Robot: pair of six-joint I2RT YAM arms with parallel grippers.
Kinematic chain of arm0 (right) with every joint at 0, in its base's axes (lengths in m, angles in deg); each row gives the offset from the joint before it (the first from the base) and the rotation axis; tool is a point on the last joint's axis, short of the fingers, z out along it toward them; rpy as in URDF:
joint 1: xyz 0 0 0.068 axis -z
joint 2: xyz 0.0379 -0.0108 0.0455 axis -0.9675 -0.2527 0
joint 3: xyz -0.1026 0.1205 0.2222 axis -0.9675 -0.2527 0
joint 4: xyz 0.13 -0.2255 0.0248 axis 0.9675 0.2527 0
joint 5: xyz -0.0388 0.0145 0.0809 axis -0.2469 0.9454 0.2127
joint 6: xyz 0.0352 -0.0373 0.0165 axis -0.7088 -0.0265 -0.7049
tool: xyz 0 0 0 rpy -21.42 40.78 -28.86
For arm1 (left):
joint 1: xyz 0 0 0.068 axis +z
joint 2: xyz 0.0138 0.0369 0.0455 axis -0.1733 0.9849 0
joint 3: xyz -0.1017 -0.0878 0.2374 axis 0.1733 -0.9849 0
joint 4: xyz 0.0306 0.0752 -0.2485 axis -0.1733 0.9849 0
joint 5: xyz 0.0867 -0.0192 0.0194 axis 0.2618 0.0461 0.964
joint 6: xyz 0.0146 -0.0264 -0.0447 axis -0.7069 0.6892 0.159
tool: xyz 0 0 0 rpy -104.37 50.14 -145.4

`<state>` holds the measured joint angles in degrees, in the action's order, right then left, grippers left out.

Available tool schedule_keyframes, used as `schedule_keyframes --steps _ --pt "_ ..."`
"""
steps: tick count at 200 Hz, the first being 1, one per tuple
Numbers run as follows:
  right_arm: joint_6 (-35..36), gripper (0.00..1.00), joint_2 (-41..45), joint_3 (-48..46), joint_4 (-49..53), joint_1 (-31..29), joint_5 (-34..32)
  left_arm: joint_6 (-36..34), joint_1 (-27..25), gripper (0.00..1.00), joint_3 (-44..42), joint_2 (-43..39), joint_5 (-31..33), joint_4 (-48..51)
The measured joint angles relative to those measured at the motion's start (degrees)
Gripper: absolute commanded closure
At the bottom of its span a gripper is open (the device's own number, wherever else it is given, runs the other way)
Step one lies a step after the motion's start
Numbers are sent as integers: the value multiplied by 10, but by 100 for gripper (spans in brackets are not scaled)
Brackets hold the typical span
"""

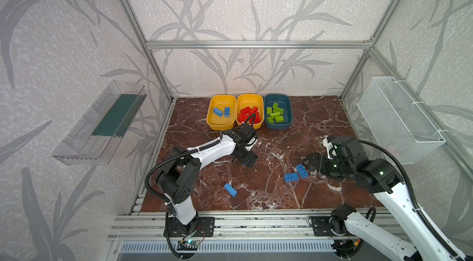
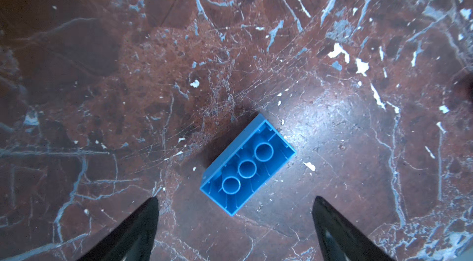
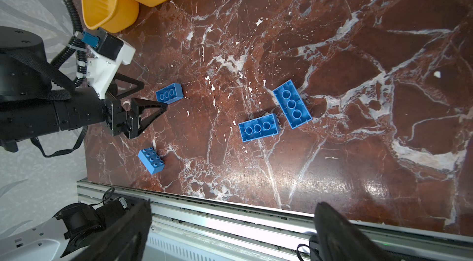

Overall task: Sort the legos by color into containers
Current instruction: 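Grasp a blue brick with the left gripper while the right gripper shifts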

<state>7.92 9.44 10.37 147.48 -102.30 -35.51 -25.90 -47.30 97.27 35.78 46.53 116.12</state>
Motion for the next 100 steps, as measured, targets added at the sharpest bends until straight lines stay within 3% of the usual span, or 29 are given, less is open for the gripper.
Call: schedule_keyframes --steps 58,100 --pt "29 1 -41 27 -1 3 -3 -8 -7 9 11 41 7 -17" --pt "56 1 -65 45 -1 15 -3 -6 -11 17 12 64 9 -35"
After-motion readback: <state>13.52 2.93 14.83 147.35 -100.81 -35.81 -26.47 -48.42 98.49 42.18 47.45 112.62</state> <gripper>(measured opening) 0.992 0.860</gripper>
